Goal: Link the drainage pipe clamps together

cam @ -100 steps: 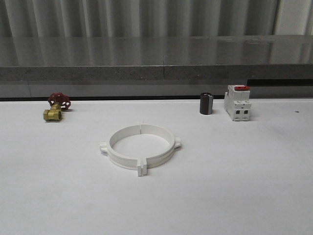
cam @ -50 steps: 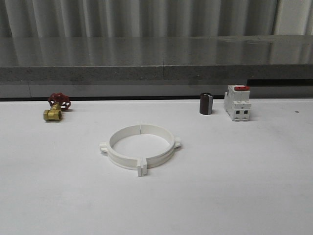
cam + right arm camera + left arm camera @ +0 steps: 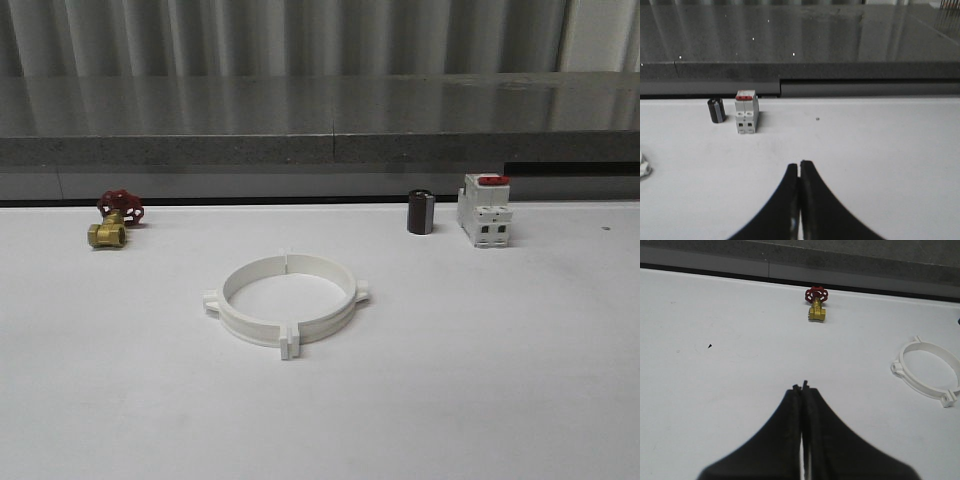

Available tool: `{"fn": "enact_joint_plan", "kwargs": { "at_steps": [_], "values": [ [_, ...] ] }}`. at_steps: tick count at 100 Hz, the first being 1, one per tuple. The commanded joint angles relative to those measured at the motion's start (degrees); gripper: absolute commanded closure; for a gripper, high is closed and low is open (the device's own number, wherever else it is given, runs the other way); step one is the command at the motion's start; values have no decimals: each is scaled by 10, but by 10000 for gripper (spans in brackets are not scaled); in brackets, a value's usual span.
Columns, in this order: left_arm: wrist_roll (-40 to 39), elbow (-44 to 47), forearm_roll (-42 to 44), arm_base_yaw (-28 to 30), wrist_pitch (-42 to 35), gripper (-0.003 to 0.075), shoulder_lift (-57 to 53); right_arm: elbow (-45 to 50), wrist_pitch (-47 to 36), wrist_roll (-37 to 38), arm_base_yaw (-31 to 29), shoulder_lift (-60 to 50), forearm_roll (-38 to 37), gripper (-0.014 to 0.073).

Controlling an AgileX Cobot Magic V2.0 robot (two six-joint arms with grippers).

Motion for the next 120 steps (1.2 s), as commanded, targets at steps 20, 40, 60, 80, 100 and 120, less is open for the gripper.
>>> {"fn": "enact_joint_plan", "kwargs": {
  "at_steps": [20, 40, 60, 80, 100, 120],
  "values": [
    [-1, -15, 4, 0, -43, 740, 6, 89, -229, -121, -58, 2, 105, 660],
    [-1, -15, 4, 0, -43, 740, 6, 131, -235, -138, -80, -46, 138, 660],
    [-1, -15, 4, 0, -43, 740, 7, 132, -217, -157, -85, -56, 152, 660],
    [-1, -15, 4, 0, -43, 740, 7, 131, -207, -157, -83, -55, 152, 660],
    [-1, -15, 4, 0, -43, 740, 7, 131, -207, -157, -83, -55, 152, 660],
    [-1, -15, 4, 0, -43, 740, 7, 131, -207, -157, -83, -55, 152, 660]
  ]
}}
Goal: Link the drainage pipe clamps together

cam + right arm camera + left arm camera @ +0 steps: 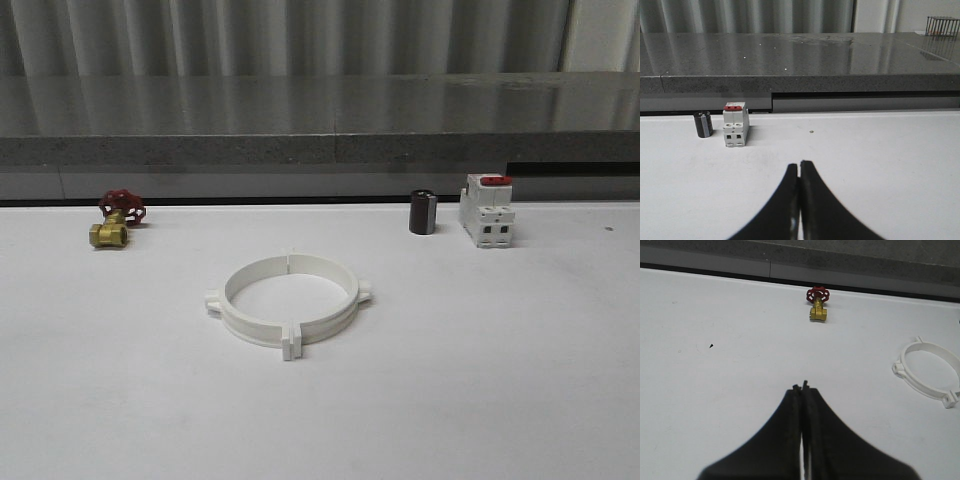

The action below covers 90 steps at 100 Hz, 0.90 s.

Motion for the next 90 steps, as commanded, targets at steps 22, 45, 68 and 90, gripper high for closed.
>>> {"fn": "enact_joint_plan", "kwargs": {
  "at_steps": [22, 45, 68, 90],
  "values": [
    [-1, -15, 4, 0, -43, 740, 7, -9, -43, -7, 1, -12, 1, 660],
    [-1, -14, 27, 0, -30, 740, 7, -9, -43, -7, 1, -12, 1, 660],
    [110, 89, -15, 36, -304, 740, 3, -9, -43, -7, 1, -12, 1, 660],
    [147, 191, -46, 64, -385, 740, -50, -9, -43, -7, 1, -12, 1, 660]
  ]
}}
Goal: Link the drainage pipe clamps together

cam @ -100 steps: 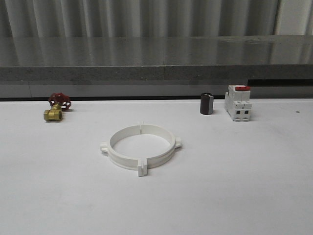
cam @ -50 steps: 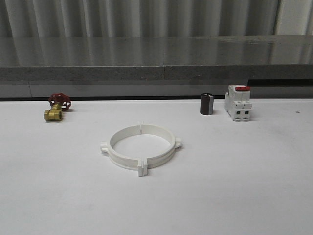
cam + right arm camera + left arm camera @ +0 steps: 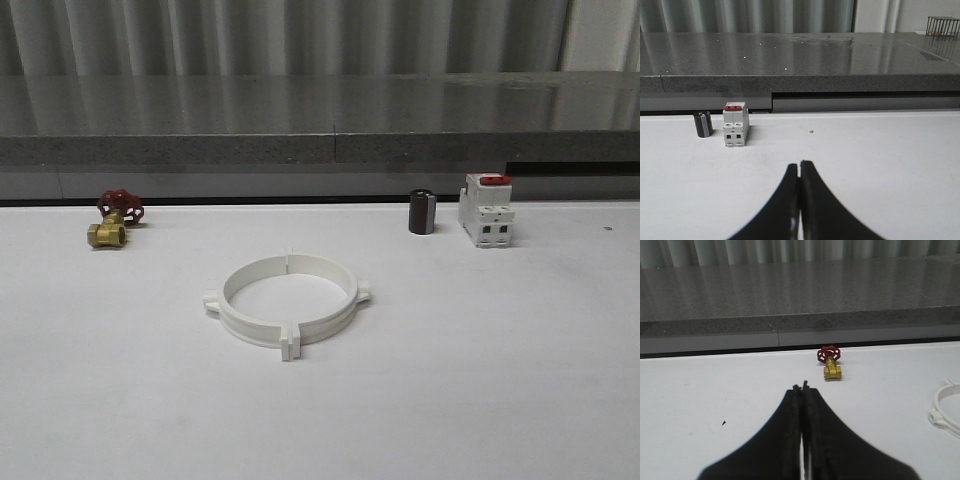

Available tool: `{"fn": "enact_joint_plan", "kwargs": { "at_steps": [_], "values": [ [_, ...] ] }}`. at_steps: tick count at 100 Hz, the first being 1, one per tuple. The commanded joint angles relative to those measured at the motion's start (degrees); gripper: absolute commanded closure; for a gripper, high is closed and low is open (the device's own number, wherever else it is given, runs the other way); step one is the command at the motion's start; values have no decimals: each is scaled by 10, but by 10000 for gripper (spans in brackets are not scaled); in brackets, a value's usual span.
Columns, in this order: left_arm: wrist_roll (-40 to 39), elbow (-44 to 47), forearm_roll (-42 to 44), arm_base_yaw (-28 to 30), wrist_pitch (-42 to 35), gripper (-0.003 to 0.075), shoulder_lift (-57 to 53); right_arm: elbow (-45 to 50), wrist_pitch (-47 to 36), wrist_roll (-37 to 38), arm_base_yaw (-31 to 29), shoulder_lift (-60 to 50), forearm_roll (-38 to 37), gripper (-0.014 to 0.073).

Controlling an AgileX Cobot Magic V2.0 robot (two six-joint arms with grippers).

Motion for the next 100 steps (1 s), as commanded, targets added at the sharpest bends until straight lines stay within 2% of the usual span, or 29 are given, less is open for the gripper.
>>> {"fn": "enact_joint_plan", "kwargs": {
  "at_steps": [1, 14, 23, 27, 100],
  "values": [
    [3, 21, -11, 10, -79, 740, -15, -9, -43, -6, 1, -12, 1, 660],
    [-18, 75, -13, 17, -100, 740, -77, -9, -43, -6, 1, -12, 1, 660],
    [-29, 121, -18, 18, -165, 740, -79, -9, -43, -6, 1, -12, 1, 660],
    [-29, 116, -18, 18, -138, 740, -79, -9, -44, -6, 1, -11, 1, 660],
    [-26, 119, -16, 18, -149, 740, -79, -9, -44, -6, 1, -11, 1, 660]
  ]
}}
